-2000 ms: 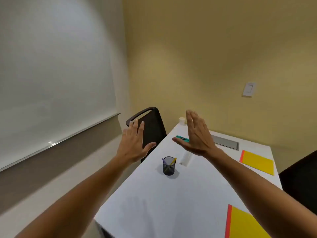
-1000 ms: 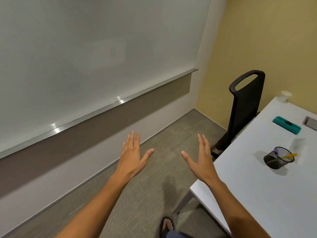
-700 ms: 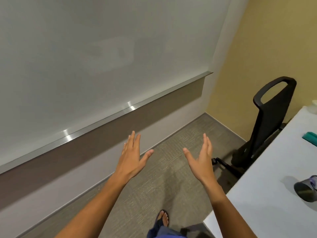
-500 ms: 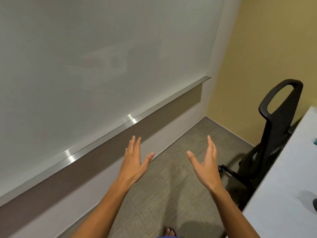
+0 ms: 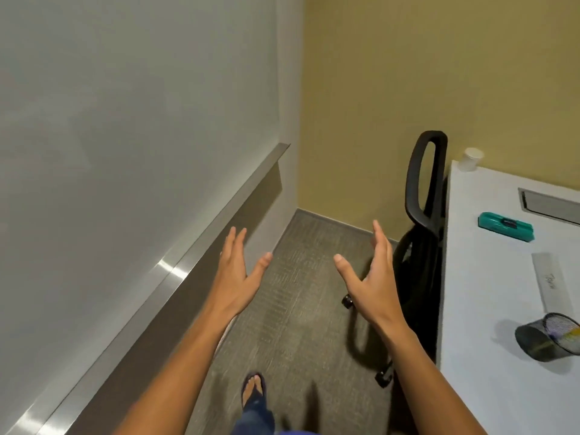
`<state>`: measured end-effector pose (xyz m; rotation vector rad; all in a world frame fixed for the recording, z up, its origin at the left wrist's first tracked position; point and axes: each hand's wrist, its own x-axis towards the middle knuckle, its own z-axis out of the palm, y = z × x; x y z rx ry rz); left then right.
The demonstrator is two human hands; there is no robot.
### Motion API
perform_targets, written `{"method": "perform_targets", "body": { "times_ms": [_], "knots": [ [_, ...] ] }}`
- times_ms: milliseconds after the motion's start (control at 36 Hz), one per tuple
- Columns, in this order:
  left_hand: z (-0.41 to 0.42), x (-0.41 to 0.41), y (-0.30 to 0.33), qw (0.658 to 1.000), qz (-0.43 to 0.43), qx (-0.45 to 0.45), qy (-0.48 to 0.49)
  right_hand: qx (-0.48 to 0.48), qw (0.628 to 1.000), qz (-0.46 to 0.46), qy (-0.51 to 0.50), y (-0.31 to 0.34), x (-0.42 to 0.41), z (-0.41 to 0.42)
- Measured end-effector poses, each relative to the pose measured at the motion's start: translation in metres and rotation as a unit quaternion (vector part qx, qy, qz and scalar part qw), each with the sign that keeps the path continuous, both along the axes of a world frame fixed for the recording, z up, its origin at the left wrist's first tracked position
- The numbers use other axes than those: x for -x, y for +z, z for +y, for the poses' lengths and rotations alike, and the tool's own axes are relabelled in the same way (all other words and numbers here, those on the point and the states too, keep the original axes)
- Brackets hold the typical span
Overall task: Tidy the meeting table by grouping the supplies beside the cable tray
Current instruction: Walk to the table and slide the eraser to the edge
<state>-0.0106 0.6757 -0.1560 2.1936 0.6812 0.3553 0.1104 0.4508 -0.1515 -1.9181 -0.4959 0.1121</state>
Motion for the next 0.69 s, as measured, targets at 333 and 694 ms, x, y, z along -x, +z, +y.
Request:
{"method": "perform_targets", "body": {
  "times_ms": [333,694],
  "knots": [
    [0.068,-0.172,0.021,0.981,-0.028,0.016,-0.190,-0.043,0.981,-0.036,-0.187,0.033,-0.074,0.048],
    [0.015,-0.358,0.021,0.928,-0.067,0.028,-0.366,-0.035,0.929,-0.049,-0.365,0.032,-0.173,0.000]
  ]
}}
